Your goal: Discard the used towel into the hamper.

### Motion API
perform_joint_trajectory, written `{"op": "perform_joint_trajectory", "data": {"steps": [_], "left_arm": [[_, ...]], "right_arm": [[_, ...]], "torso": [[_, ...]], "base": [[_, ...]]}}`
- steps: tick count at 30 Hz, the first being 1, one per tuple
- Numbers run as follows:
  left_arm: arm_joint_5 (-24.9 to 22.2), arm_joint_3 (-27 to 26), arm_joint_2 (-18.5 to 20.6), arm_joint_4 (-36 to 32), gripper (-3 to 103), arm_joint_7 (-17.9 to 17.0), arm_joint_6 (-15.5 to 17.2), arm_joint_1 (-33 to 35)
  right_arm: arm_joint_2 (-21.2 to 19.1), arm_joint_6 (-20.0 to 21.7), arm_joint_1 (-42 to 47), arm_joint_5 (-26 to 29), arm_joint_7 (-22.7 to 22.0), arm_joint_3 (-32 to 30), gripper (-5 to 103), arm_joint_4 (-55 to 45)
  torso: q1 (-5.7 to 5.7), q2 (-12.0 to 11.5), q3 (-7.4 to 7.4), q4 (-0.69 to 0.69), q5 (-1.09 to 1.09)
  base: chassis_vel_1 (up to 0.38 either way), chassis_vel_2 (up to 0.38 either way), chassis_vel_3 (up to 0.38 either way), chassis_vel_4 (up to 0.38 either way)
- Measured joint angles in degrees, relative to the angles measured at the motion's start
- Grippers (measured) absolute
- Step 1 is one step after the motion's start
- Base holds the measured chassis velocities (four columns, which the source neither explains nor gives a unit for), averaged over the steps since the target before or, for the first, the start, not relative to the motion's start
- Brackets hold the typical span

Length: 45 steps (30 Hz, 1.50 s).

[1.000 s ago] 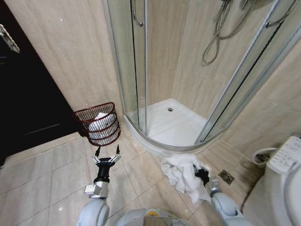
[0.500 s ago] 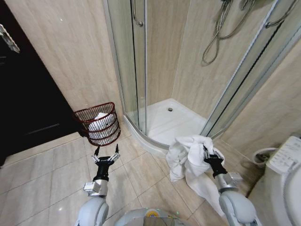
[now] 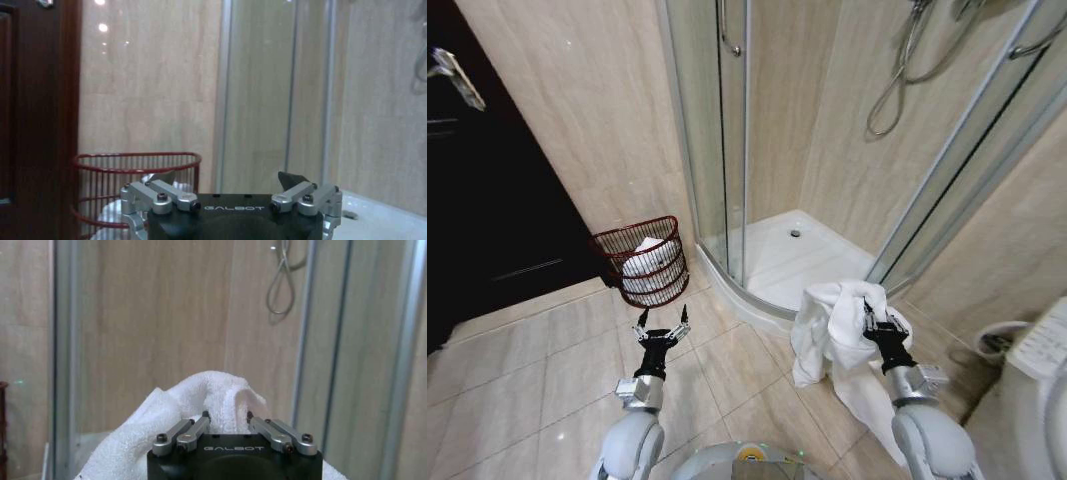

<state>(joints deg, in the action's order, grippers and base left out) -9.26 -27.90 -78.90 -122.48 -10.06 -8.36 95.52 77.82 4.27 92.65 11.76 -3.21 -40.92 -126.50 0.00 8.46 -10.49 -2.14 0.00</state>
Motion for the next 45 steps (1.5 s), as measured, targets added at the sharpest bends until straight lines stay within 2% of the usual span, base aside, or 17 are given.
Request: {"op": "perform_joint_trajectory", "data": {"steps": [13, 19, 27, 45], "left_arm": [[0.3, 1.1, -0.3, 0.6, 100, -0.1, -1.3, -0.1], [1.0, 1.5, -0.8, 0.0, 100, 0.0, -1.5, 0.5], [1.7, 1.8, -1.5, -0.8, 100, 0.0, -1.7, 1.3], [2.6, 2.1, -2.7, -2.2, 100, -0.8, -1.6, 2.4]], "right_arm": [[0.9, -0.8, -0.1, -1.2, 0.0, -0.2, 17, 0.6], [0.9, -1.9, 0.2, -4.1, -0.6, 0.8, 17, 1.3], [1.6, -2.7, 0.4, -6.5, -1.0, 2.7, 17, 1.4], [2.0, -3.9, 1.5, -7.7, -0.6, 4.5, 17, 0.9]], "torso": [[0.00, 0.0, 0.00, -0.02, 0.00], [0.00, 0.0, 0.00, 0.01, 0.00], [0.00, 0.0, 0.00, 0.00, -0.01], [0.00, 0.0, 0.00, -0.01, 0.00]], "base": [[0.077, 0.084, 0.073, 0.077], [0.000, 0.000, 0.000, 0.000], [0.065, 0.058, -0.061, -0.061], [0.103, 0.103, -0.100, -0.105]]}}
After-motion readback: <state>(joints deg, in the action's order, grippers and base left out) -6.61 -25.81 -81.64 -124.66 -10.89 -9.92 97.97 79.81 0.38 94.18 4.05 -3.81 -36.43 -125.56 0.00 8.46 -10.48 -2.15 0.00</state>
